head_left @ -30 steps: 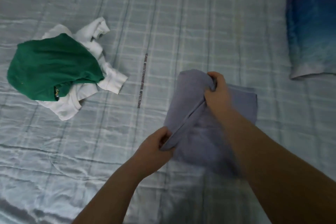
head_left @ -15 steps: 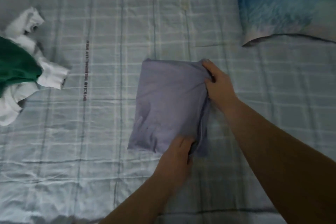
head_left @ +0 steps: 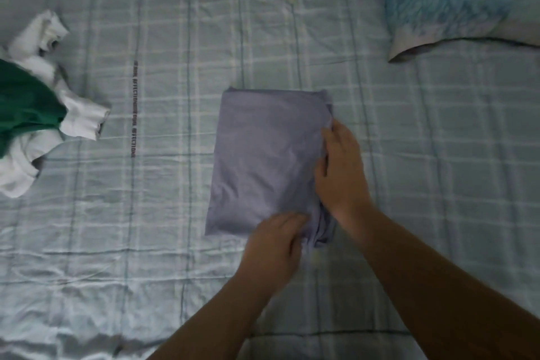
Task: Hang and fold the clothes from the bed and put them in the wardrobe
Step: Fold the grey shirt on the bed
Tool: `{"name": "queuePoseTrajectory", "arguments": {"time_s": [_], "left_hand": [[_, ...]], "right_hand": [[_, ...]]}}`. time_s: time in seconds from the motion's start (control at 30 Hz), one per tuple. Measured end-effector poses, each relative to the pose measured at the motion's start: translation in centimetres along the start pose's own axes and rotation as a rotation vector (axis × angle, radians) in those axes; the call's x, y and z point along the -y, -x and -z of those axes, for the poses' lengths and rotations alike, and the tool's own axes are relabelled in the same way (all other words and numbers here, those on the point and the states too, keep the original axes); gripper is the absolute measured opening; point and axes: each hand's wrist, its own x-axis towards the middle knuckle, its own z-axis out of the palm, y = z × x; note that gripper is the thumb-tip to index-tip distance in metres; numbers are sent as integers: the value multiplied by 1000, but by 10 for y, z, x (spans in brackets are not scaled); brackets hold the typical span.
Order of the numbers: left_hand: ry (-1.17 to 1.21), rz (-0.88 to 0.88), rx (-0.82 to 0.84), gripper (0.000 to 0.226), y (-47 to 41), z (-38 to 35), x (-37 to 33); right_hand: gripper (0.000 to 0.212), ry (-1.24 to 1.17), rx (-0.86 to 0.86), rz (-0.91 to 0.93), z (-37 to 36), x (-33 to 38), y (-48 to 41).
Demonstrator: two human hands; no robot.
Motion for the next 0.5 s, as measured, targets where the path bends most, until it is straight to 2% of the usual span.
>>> {"name": "queuePoseTrajectory", "arguments": {"time_s": [0.07, 0.17, 0.27, 0.4, 0.5], "left_hand": [[-98, 10, -57, 42, 1, 13, 16], [-330, 161, -66, 54, 4, 26, 46], [-455, 226, -23, 60, 10, 28, 76], [-556, 134, 72, 59, 22, 22, 107], [-561, 122, 85, 60, 27, 18, 114]], "right_hand": [[51, 126, 51, 174, -3, 11, 35], [51, 243, 155, 318, -13, 23, 78], [54, 309, 183, 283, -25, 11, 102], [61, 363, 214, 251, -33, -15, 120], [63, 368, 234, 225, -34, -13, 121]]}}
